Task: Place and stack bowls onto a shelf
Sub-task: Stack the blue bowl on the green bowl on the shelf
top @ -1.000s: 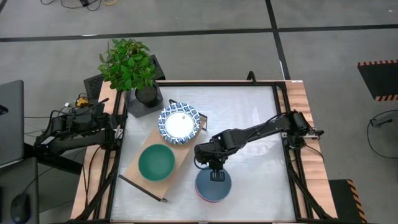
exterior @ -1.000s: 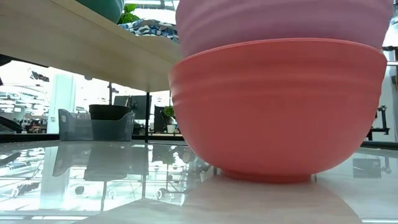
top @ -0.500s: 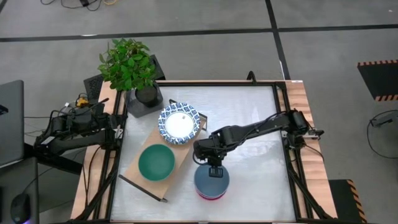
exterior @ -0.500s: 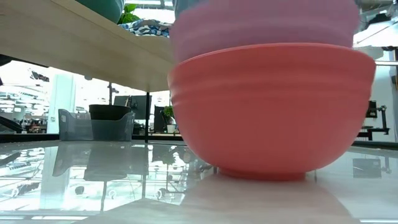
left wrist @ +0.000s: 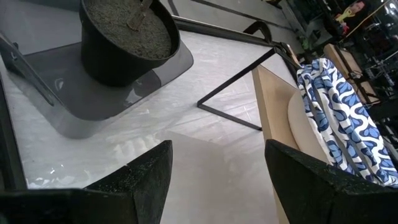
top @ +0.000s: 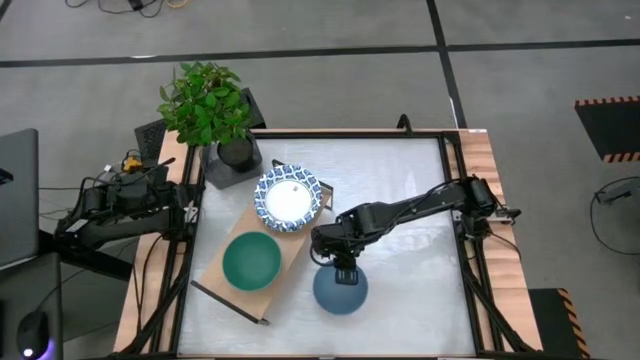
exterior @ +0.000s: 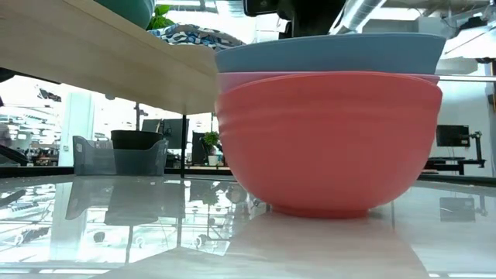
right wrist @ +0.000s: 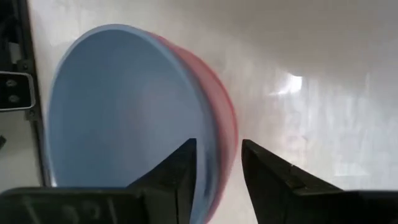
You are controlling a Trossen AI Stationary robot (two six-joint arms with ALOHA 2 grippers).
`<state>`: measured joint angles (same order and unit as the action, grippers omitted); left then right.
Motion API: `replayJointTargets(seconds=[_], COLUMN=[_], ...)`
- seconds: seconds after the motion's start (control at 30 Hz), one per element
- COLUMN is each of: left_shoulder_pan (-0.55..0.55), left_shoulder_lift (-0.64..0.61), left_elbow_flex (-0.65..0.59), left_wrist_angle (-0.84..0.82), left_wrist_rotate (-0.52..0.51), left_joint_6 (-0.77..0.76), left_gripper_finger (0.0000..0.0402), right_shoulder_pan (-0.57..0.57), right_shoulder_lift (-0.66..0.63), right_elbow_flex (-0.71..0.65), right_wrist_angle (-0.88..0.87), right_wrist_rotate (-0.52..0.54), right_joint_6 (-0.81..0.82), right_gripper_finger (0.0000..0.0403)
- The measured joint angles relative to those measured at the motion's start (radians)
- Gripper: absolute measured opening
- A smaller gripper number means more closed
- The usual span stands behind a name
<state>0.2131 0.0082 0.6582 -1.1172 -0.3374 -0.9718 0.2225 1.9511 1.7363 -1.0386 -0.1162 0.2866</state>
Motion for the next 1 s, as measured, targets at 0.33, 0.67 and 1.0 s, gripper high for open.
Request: replayJointTargets(seconds=[0.33, 0.67, 1.0], left_shoulder_pan=[0.000, 0.000, 0.000], left_shoulder_lift=[0.000, 0.000, 0.000], left_elbow_flex=[0.000, 0.000, 0.000], left_wrist_angle=[0.000, 0.000, 0.000], left_wrist_rotate=[0.000, 0.000, -0.003], left_joint_6=[0.000, 0.002, 0.011], left_gripper_finger=[0.0242, 0.0242, 0.0242], right_shoulder_pan=[0.002, 0.005, 0.006], right_shoulder_lift=[0.000, -0.006, -0.013], right_elbow_flex=[0.000, 0.000, 0.027], right_wrist_angle=[-0.009, -0.071, -0.125], right_wrist_rotate=[0.065, 0.091, 0.153], right_joint_6=[0.011, 0.017, 0.045], right_gripper_finger=[0.0136, 0.0133, 0.0195])
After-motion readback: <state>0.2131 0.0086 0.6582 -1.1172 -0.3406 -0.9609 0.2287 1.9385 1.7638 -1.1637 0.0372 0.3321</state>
